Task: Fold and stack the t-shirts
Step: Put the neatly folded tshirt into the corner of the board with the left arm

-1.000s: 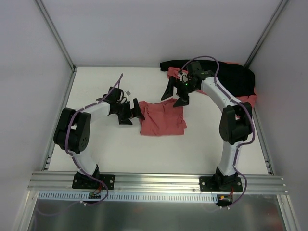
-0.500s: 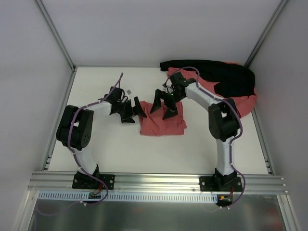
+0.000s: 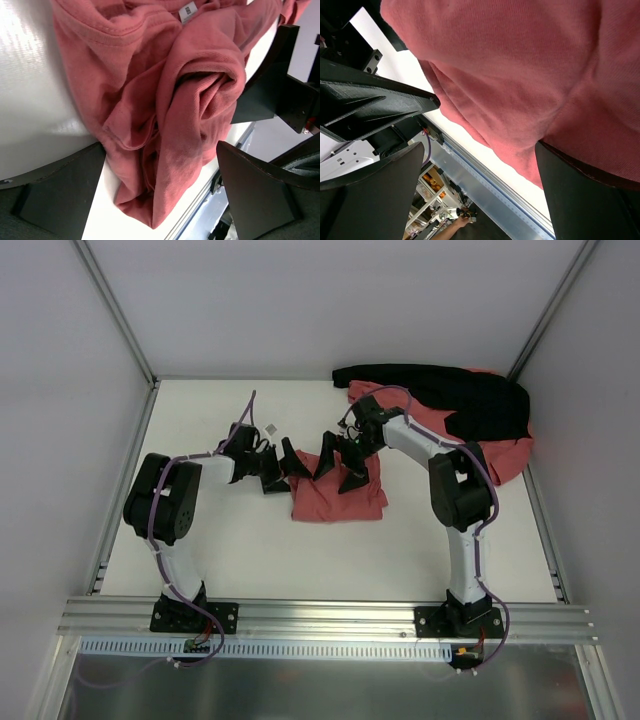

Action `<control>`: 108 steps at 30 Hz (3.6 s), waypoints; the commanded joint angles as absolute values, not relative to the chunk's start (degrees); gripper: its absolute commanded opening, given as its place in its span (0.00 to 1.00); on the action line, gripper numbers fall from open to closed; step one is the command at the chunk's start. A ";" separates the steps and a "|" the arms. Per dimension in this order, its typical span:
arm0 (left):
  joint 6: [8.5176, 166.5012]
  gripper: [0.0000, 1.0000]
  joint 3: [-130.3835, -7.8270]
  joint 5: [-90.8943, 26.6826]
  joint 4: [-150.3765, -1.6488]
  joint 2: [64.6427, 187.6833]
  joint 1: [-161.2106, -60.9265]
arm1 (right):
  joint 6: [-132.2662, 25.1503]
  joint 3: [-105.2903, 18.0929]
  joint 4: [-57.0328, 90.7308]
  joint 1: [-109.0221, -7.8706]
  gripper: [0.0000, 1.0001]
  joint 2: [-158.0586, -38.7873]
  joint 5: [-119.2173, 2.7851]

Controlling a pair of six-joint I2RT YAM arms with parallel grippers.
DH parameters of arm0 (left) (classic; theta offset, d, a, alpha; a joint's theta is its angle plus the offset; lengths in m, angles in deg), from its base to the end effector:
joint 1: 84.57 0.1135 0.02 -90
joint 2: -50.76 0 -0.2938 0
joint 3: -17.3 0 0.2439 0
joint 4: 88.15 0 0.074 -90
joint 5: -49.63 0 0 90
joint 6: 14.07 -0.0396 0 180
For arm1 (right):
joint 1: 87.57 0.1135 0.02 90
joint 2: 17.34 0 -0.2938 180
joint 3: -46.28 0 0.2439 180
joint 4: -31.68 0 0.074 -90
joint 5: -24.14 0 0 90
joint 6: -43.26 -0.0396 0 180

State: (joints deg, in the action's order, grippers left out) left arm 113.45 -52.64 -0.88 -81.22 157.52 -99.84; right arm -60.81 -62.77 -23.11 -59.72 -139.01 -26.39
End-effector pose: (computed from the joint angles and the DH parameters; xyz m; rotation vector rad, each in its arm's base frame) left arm 0.3556 -0.1232 0.1763 -0.1033 2.4549 -1.2420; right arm 0.3883 0.2336 0.2137 -0.5360 2.7603 1.1399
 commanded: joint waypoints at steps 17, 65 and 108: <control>121.28 0.97 -42.20 0.50 -95.18 163.52 -100.21 | -60.89 -61.74 -21.40 -59.97 0.99 -139.42 -25.25; 82.88 0.00 -106.08 -57.05 -29.35 174.94 -93.28 | -65.38 -55.86 -15.78 -74.65 0.99 -118.69 -17.61; 82.09 0.00 -126.14 -40.46 -51.94 192.96 -69.72 | -59.05 -56.72 -38.54 -81.25 1.00 -112.26 -23.84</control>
State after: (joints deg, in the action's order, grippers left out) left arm 81.47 -123.19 -45.27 -49.40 193.28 -70.05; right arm -59.37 -53.00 -35.13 -81.22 -111.38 -22.92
